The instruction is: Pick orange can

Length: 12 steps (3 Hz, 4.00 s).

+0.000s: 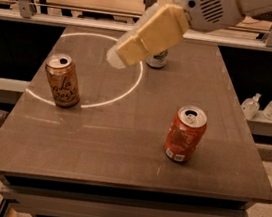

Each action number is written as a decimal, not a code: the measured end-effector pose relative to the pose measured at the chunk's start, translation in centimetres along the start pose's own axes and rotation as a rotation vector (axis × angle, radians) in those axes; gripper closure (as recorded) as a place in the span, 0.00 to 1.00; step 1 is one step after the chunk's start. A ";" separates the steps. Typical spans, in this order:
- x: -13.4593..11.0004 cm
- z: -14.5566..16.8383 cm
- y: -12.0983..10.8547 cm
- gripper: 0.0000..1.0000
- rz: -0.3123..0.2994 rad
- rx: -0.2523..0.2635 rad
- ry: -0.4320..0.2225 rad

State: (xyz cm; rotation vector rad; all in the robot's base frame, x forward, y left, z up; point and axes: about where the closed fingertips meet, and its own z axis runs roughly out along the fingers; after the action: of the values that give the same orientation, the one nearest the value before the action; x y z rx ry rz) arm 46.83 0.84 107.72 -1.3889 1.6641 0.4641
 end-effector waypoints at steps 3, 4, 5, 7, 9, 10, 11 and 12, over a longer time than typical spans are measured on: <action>-0.9 10.6 0.9 0.00 -0.189 -0.103 0.007; -0.9 10.6 0.9 0.00 -0.190 -0.103 0.007; -0.1 12.0 0.9 0.00 -0.192 -0.137 -0.036; 2.8 17.8 0.8 0.00 -0.201 -0.257 -0.105; 5.1 22.4 2.3 0.00 -0.122 -0.341 -0.116; 5.2 24.1 3.1 0.00 -0.060 -0.367 -0.142; 5.1 25.3 3.6 0.00 -0.014 -0.395 -0.162; 5.2 26.0 4.2 0.16 0.010 -0.425 -0.172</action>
Offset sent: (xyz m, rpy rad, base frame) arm 0.0410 0.0966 -0.0586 -0.0770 -0.0826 0.1614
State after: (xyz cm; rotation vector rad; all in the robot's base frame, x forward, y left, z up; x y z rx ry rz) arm 53.18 18.63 88.63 -1.5908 1.4855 0.9581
